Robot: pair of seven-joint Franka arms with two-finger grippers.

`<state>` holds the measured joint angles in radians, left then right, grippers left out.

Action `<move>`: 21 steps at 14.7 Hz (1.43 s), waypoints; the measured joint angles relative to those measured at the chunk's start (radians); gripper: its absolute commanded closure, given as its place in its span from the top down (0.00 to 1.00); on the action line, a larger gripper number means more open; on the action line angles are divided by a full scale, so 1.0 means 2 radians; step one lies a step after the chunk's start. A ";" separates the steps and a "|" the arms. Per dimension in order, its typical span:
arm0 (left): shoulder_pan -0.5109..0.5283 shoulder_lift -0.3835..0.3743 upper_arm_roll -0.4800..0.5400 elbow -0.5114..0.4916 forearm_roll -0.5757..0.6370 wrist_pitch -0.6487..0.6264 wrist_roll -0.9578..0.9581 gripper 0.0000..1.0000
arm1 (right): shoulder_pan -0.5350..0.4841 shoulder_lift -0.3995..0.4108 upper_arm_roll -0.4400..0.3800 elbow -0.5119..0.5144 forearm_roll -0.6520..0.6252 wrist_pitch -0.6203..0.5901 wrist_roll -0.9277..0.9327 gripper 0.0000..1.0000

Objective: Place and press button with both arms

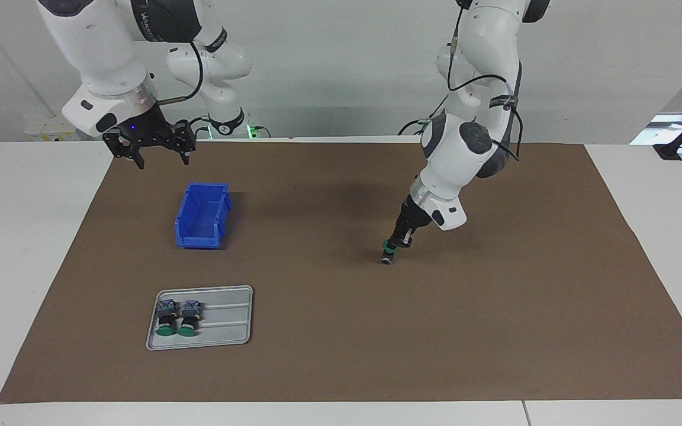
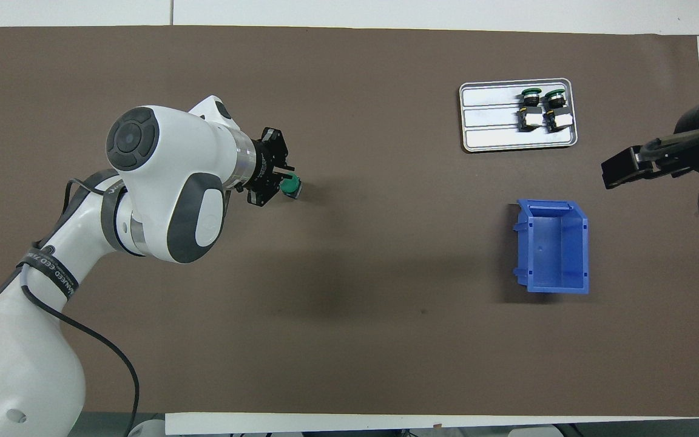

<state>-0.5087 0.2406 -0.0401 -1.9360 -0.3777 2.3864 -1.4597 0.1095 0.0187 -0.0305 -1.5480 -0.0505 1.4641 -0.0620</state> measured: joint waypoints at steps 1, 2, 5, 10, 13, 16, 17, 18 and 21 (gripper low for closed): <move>0.000 0.000 0.000 -0.003 0.000 0.000 0.002 0.13 | 0.000 0.000 0.000 0.000 0.000 0.000 0.000 0.90; 0.000 0.000 0.000 -0.007 0.000 0.000 0.005 0.13 | 0.000 0.000 0.000 0.000 0.000 0.000 0.000 0.90; 0.000 0.000 0.000 -0.018 0.000 0.003 0.008 0.13 | 0.000 0.000 0.000 0.000 0.000 0.000 0.000 0.90; -0.001 -0.001 0.000 -0.021 0.000 0.006 0.012 0.11 | 0.000 0.000 0.000 0.000 0.000 0.000 0.000 0.91; -0.004 -0.002 0.000 -0.023 0.000 0.011 0.013 0.11 | 0.000 0.000 0.000 0.000 0.000 0.000 0.000 0.91; -0.004 -0.001 0.000 -0.028 0.000 0.019 0.013 0.11 | 0.000 0.000 0.000 0.000 0.000 0.000 0.000 0.91; -0.005 -0.001 0.000 -0.029 0.000 0.022 0.015 0.11 | 0.000 0.000 0.000 0.000 0.000 0.000 0.000 0.91; -0.005 -0.002 0.000 -0.029 0.000 0.023 0.018 0.11 | 0.000 0.000 0.000 0.000 0.000 0.000 0.000 0.91; -0.006 -0.002 0.000 -0.029 0.000 0.023 0.021 0.12 | 0.000 0.000 0.000 -0.001 0.000 0.000 0.000 0.91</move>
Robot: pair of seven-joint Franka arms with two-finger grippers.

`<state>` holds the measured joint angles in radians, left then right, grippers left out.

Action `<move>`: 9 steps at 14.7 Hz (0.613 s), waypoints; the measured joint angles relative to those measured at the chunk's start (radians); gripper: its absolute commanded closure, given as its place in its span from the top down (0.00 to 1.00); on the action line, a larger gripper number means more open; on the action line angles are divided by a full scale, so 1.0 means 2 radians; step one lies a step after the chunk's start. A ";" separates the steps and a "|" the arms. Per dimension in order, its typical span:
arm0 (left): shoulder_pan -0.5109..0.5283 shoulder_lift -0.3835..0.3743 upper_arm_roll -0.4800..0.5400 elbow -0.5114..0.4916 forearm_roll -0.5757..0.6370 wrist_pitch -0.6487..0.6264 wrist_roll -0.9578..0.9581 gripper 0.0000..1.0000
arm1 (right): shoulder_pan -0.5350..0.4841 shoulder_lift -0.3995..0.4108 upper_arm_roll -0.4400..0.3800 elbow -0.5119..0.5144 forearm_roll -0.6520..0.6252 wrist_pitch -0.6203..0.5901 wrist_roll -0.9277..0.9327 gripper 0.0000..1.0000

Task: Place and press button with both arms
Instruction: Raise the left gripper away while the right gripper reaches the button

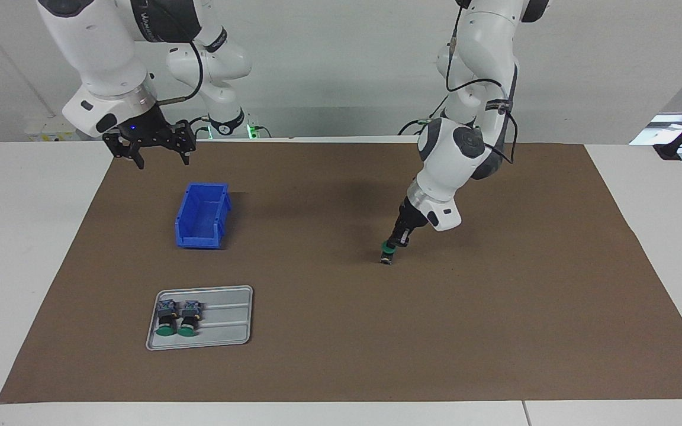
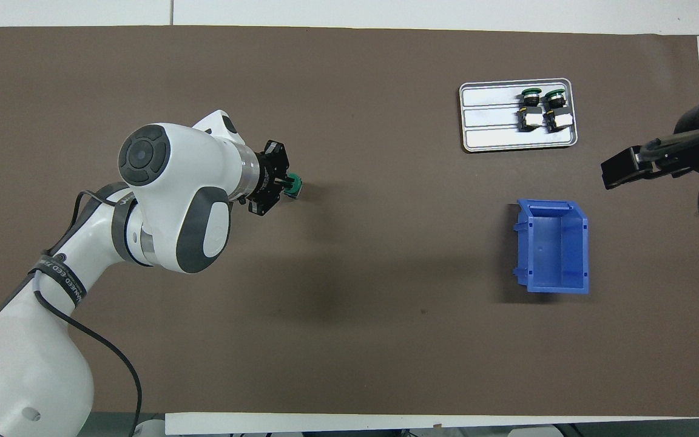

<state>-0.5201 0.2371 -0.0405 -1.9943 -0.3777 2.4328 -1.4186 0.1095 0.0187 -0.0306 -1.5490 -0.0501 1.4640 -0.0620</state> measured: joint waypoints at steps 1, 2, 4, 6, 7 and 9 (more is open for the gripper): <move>0.000 0.000 0.000 0.001 0.000 0.000 0.000 0.13 | 0.000 0.000 0.000 0.000 0.000 0.000 0.000 0.93; 0.000 -0.001 0.000 0.005 0.000 -0.004 0.000 0.13 | 0.000 0.000 0.000 0.000 0.000 0.000 0.000 0.95; 0.003 -0.006 0.003 0.026 -0.001 -0.038 0.000 0.16 | 0.000 0.000 0.000 0.000 0.000 0.000 0.000 0.99; 0.017 -0.018 0.006 0.057 0.000 -0.094 0.000 0.31 | 0.000 0.000 0.000 -0.001 0.000 0.000 0.000 0.99; 0.027 -0.025 0.007 0.072 0.000 -0.120 0.001 0.38 | 0.000 0.000 0.000 -0.001 0.000 0.000 0.000 0.99; 0.049 -0.035 0.009 0.087 0.000 -0.153 0.015 0.55 | 0.001 0.000 0.000 -0.001 0.007 0.003 0.002 0.99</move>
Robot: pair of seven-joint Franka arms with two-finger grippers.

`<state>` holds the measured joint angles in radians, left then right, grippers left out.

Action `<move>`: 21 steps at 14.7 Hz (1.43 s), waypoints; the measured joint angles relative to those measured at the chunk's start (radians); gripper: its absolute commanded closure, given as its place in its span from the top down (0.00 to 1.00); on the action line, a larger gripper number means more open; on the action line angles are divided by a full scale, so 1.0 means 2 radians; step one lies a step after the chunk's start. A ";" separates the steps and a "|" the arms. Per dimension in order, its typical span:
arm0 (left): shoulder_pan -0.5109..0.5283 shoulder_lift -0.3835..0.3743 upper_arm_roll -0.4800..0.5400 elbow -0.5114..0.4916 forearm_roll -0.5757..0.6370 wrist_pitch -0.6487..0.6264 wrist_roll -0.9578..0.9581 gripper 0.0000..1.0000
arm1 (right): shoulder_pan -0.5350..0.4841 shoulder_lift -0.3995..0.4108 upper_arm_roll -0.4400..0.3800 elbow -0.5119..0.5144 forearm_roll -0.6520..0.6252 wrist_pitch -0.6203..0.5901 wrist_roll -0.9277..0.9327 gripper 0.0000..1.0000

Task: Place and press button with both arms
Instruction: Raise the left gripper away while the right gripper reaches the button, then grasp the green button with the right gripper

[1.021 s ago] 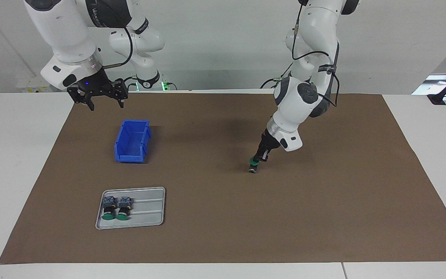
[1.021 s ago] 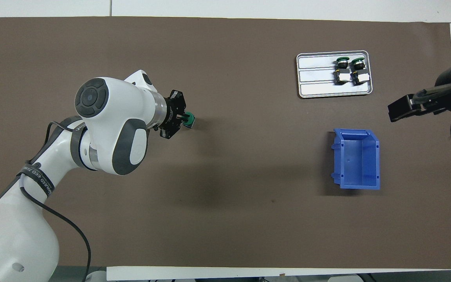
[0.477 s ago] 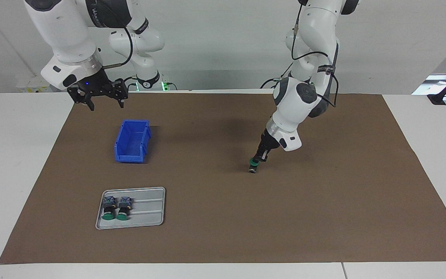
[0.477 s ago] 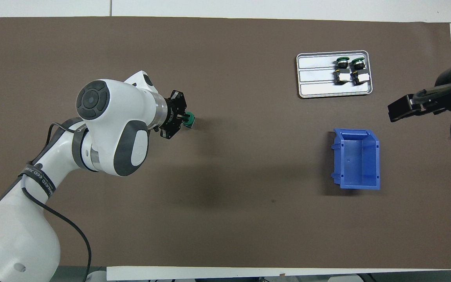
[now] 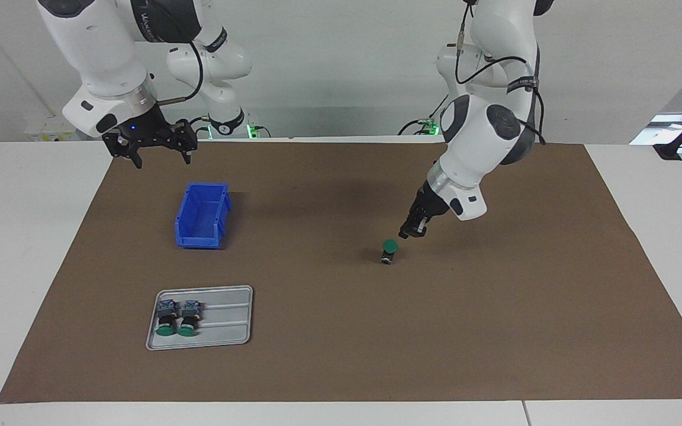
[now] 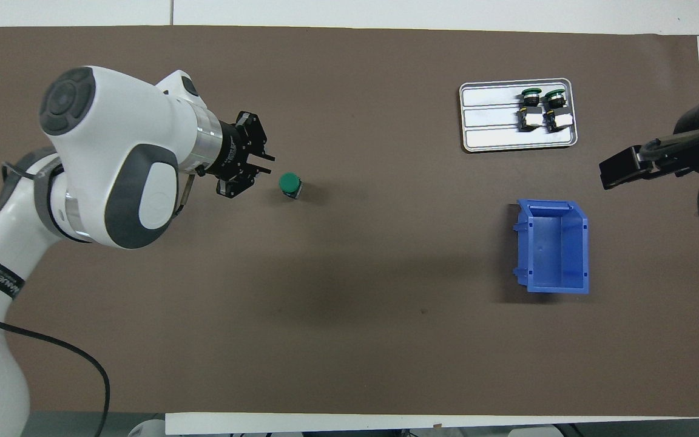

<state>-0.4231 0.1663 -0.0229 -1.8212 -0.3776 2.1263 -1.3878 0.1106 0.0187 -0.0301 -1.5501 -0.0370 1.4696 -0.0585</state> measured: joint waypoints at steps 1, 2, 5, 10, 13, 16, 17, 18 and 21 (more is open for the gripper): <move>0.010 -0.004 0.001 0.001 0.000 -0.009 0.010 0.59 | 0.001 0.000 0.001 0.000 0.015 0.009 0.010 0.99; 0.020 -0.007 0.002 0.002 0.000 -0.015 0.019 0.68 | 0.005 0.000 0.002 0.000 0.033 0.023 0.030 0.99; 0.052 -0.009 0.004 0.002 0.011 -0.028 0.057 1.00 | 0.061 0.017 0.007 0.003 0.055 0.063 0.134 0.99; 0.113 -0.018 0.005 0.002 0.064 -0.085 0.176 1.00 | 0.187 0.104 0.014 0.046 0.062 0.138 0.325 0.99; 0.140 -0.029 0.006 0.002 0.105 -0.125 0.250 1.00 | 0.234 0.179 0.014 0.085 0.061 0.192 0.402 0.99; 0.159 -0.048 0.006 0.004 0.153 -0.165 0.327 1.00 | 0.281 0.271 0.013 0.154 0.049 0.227 0.490 0.99; 0.164 -0.056 0.006 0.005 0.163 -0.182 0.356 1.00 | 0.294 0.296 0.013 0.169 0.037 0.242 0.514 0.99; 0.170 -0.064 0.007 0.006 0.170 -0.196 0.381 1.00 | 0.305 0.317 0.013 0.176 0.027 0.259 0.534 0.99; 0.184 -0.085 0.008 0.020 0.177 -0.238 0.442 1.00 | 0.316 0.356 0.011 0.178 0.003 0.301 0.556 0.99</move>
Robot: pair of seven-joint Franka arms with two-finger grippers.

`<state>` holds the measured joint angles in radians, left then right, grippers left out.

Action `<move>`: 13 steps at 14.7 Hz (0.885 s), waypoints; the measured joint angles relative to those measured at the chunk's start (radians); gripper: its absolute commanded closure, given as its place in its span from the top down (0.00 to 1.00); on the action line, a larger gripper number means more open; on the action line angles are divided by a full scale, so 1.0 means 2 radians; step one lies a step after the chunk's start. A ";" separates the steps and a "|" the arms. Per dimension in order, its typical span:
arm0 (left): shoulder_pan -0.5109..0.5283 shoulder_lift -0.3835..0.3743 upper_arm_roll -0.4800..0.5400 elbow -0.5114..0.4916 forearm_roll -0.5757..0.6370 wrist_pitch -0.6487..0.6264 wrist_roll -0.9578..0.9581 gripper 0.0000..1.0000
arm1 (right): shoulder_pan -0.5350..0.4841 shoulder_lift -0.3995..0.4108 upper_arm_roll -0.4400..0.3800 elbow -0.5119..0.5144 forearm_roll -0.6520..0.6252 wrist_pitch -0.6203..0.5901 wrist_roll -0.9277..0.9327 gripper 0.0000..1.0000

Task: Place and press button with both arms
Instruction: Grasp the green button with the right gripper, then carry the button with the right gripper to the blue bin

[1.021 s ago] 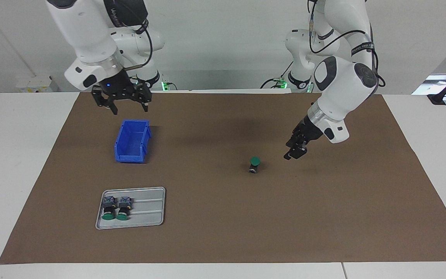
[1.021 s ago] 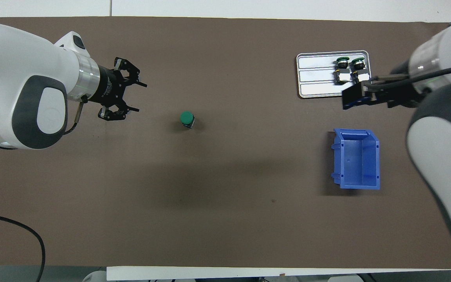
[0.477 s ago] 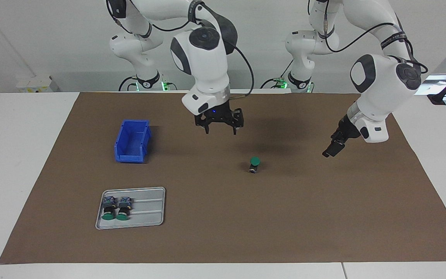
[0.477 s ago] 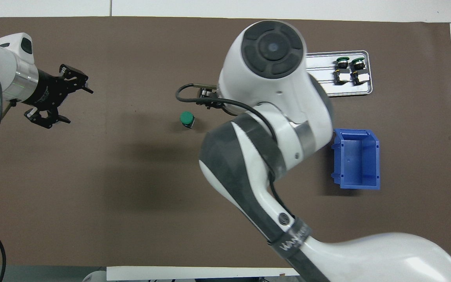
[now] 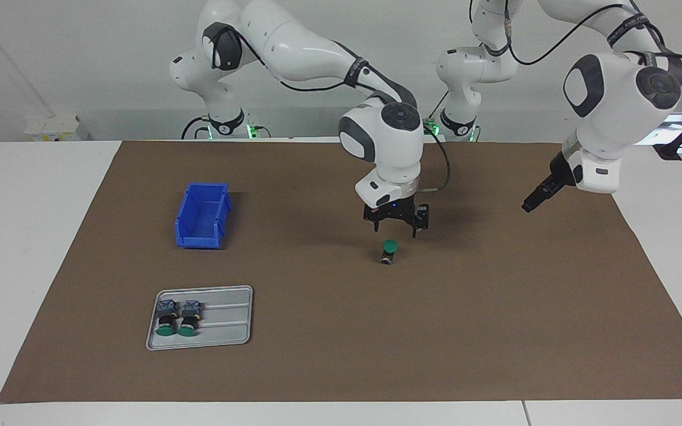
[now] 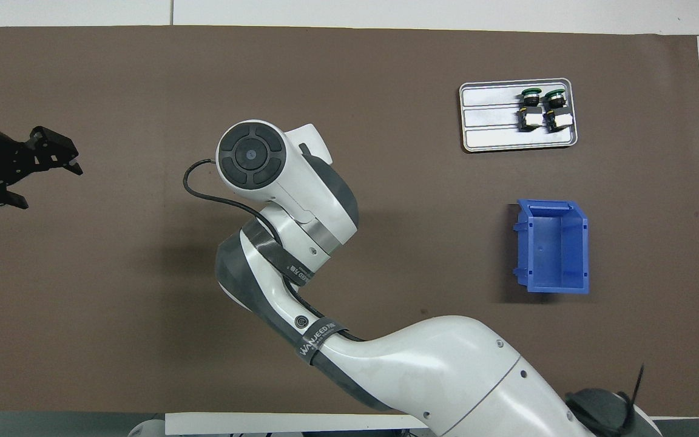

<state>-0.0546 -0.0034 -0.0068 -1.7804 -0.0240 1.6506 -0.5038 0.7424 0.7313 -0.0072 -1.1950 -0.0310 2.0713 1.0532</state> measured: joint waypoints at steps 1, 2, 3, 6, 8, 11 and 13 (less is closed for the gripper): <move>0.003 -0.004 0.000 0.010 0.003 -0.019 0.023 1.00 | -0.002 0.007 -0.002 -0.002 -0.004 0.009 0.000 0.99; 0.005 -0.008 0.001 0.020 0.011 -0.037 0.048 1.00 | -0.004 0.011 -0.003 -0.004 -0.005 0.013 0.000 0.99; 0.006 -0.011 0.003 0.029 0.018 -0.054 0.070 1.00 | -0.006 0.014 -0.003 -0.005 -0.006 0.014 0.000 0.96; 0.007 -0.014 0.004 0.056 0.020 -0.091 0.097 1.00 | -0.006 0.025 -0.003 -0.008 -0.008 0.028 0.000 0.83; 0.005 -0.014 0.001 0.072 0.020 -0.105 0.101 1.00 | -0.005 0.033 -0.003 -0.008 -0.008 0.035 0.000 0.78; 0.004 -0.012 -0.003 0.102 0.020 -0.136 0.103 1.00 | -0.005 0.035 -0.002 -0.009 -0.008 0.032 0.000 0.52; 0.004 -0.005 -0.005 0.128 0.020 -0.148 0.105 1.00 | -0.006 0.035 -0.002 -0.009 -0.008 0.026 0.000 0.17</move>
<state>-0.0464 -0.0133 -0.0174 -1.5252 0.0166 1.3544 -0.2942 0.7305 0.8004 -0.0114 -1.2137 -0.0472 2.1230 1.0529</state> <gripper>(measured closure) 0.000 0.419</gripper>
